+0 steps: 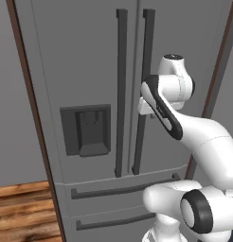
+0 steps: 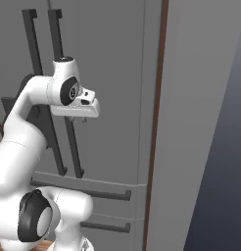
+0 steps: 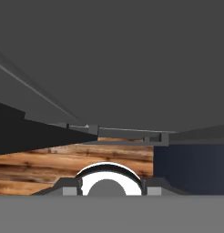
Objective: Retrieve the sausage and cheese from the fridge and place them on the cutting board on the counter.
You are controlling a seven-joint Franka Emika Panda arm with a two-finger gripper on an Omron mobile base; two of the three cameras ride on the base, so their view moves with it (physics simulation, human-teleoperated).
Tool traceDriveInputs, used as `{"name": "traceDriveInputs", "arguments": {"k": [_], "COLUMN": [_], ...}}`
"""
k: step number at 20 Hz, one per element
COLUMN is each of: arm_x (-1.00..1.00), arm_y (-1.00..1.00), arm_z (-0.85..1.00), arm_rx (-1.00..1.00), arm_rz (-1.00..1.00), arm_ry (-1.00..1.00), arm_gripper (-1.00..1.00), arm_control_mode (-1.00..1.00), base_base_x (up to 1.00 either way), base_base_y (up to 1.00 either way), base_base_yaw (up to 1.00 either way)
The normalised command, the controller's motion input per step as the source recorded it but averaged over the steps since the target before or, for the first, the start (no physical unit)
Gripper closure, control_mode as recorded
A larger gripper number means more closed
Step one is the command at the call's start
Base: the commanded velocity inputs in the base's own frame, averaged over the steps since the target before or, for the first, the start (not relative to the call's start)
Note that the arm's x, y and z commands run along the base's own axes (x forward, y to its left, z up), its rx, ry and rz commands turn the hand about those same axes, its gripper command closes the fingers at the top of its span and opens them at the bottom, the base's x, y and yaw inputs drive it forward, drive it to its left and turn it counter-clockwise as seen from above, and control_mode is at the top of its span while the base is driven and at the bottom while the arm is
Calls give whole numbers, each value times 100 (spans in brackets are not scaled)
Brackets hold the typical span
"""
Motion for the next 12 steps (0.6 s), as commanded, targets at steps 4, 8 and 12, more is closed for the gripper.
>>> {"name": "traceDriveInputs", "arguments": {"k": [4,8,12], "arm_x": [0,0,0], "arm_y": [0,0,0], "arm_z": [0,0,0], "arm_rx": [0,0,0], "arm_rz": [0,0,0], "arm_ry": [0,0,0], "arm_gripper": [-100,-100,-100], "arm_control_mode": [100,100,100], "base_base_x": [0,0,0], "base_base_y": [0,0,0], "base_base_yaw": [0,0,0]}}
